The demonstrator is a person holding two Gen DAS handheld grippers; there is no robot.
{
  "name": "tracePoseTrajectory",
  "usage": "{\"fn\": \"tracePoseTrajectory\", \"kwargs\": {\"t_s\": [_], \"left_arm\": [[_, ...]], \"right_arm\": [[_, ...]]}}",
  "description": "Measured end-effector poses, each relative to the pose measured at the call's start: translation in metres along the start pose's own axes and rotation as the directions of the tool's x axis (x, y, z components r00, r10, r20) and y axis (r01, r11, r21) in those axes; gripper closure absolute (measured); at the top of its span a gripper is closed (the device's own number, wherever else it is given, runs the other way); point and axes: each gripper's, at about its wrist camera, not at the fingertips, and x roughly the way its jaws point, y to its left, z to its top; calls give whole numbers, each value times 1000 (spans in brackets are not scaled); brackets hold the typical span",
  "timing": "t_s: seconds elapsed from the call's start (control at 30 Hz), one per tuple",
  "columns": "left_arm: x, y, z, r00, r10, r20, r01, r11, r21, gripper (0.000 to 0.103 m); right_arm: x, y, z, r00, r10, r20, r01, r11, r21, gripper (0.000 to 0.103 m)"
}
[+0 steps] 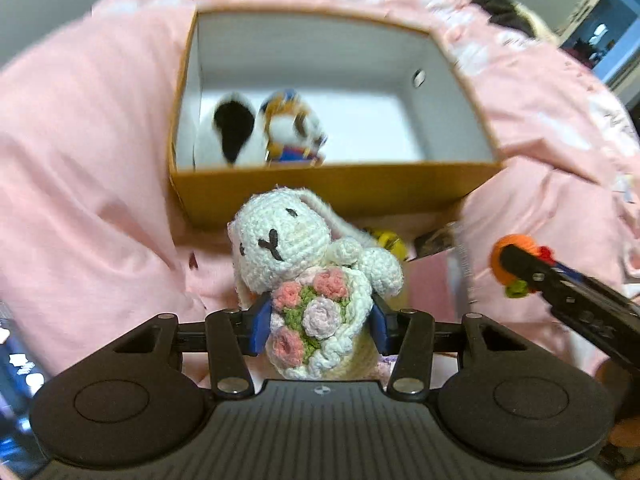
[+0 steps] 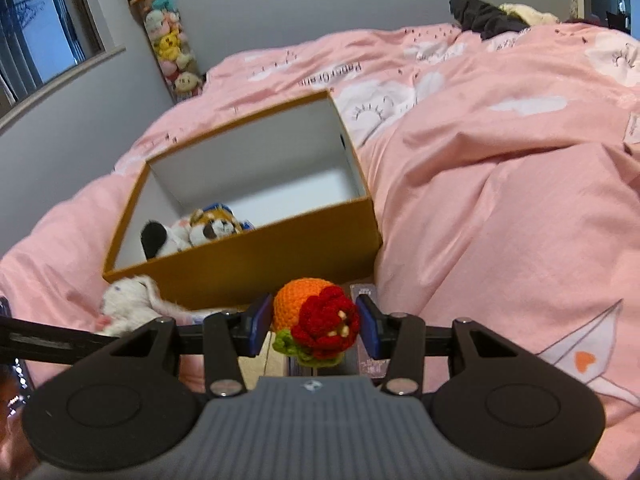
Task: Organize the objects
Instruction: 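Lift the bunny and the fruit and carry them over the box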
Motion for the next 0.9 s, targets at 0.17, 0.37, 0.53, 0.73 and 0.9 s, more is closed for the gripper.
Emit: {"fn": "tracePoseTrajectory", "kwargs": {"t_s": [0.17,0.37,0.53,0.73,0.9], "left_arm": [[-37,-28,12,992,-32,118,25,998,60,47],[-56,-57,34,970,-98,222,65,987,150,47],[-57,-63,56,951,-108,288,51,979,196,47],[-51,-50,89,942,-139,307,80,977,196,47],[-10,-43,112,953,-155,261,116,980,161,47]], "right_arm": [[-9,-8,6,999,5,49,-6,1000,23,55],[-12,-16,28,994,71,80,-72,997,13,55],[-9,-23,56,981,167,98,-170,985,22,55],[16,-27,90,970,236,64,-240,969,53,55],[50,-24,114,966,258,21,-259,963,81,55]]}}
